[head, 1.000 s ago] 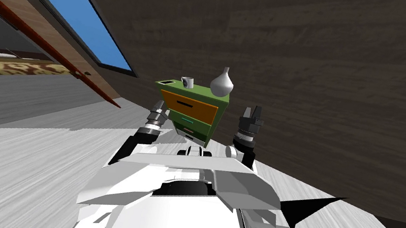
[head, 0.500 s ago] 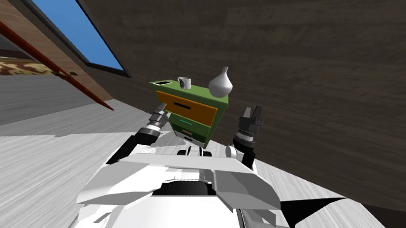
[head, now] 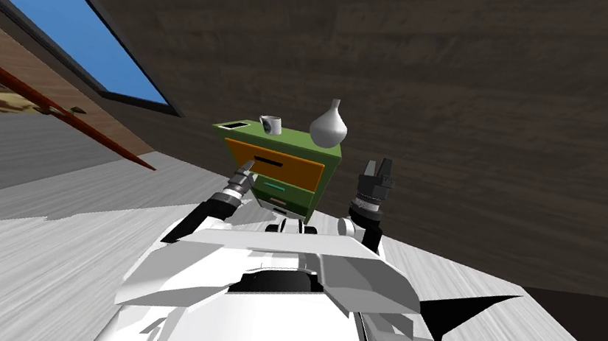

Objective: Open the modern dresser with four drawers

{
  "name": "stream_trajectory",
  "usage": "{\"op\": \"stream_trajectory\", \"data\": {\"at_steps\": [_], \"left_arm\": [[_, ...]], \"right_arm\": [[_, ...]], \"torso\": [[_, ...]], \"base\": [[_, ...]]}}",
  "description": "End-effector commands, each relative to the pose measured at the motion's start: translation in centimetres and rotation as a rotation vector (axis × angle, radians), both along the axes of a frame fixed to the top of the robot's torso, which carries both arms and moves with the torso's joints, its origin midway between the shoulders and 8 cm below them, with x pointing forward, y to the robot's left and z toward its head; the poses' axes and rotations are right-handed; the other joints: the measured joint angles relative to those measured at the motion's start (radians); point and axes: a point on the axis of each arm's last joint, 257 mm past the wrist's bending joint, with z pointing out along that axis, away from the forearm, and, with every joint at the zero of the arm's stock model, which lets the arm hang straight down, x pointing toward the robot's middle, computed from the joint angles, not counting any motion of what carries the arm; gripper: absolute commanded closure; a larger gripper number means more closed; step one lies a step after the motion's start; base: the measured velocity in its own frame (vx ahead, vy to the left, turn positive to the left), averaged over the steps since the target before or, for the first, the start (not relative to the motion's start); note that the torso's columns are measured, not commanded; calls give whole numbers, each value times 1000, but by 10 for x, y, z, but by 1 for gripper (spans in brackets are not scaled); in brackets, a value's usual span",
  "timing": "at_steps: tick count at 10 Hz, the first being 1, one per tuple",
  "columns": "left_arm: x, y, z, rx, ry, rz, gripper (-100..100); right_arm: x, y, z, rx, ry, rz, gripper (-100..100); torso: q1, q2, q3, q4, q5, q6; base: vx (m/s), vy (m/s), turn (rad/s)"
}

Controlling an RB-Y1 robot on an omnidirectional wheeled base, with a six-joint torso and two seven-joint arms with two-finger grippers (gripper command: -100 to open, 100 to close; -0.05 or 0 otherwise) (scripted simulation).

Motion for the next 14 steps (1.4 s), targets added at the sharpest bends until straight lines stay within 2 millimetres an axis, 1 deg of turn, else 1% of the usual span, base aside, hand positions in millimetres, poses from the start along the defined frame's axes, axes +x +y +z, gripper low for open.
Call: {"op": "stream_trajectory", "data": {"at_steps": [1,3,5,7,10,11,13,14], "left_arm": [[-4,1,-21,24,84,-6,-100],[-7,0,-32,40,134,-10,-100],[-11,-2,-36,55,166,-17,-100],[-16,-6,-29,65,173,-27,-100],[-21,-12,-8,69,145,-42,-100],[-19,-11,-12,69,151,-39,-100],[-20,-11,-10,69,150,-39,-100],[-20,-11,-10,69,150,-38,100]], "right_arm": [[0,0,0,0,0,0,0],[0,0,0,0,0,0,0],[0,0,0,0,0,0,0],[0,0,0,0,0,0,0],[0,0,0,0,0,0,0],[0,0,0,0,0,0,0],[0,0,0,0,0,0,0],[0,0,0,0,0,0,0]], "torso": [[0,0,0,0,0,0],[0,1,0,0,0,0],[0,1,1,0,0,0],[-1,1,0,0,0,0],[0,1,1,0,0,0],[-1,1,1,0,0,0],[0,-1,-1,0,0,0],[0,1,1,0,0,0]], "base": [[67,37,-99],[70,31,-118],[55,30,-102],[57,19,-75],[33,17,-43],[9,4,-1],[28,7,-38],[0,0,0]]}}
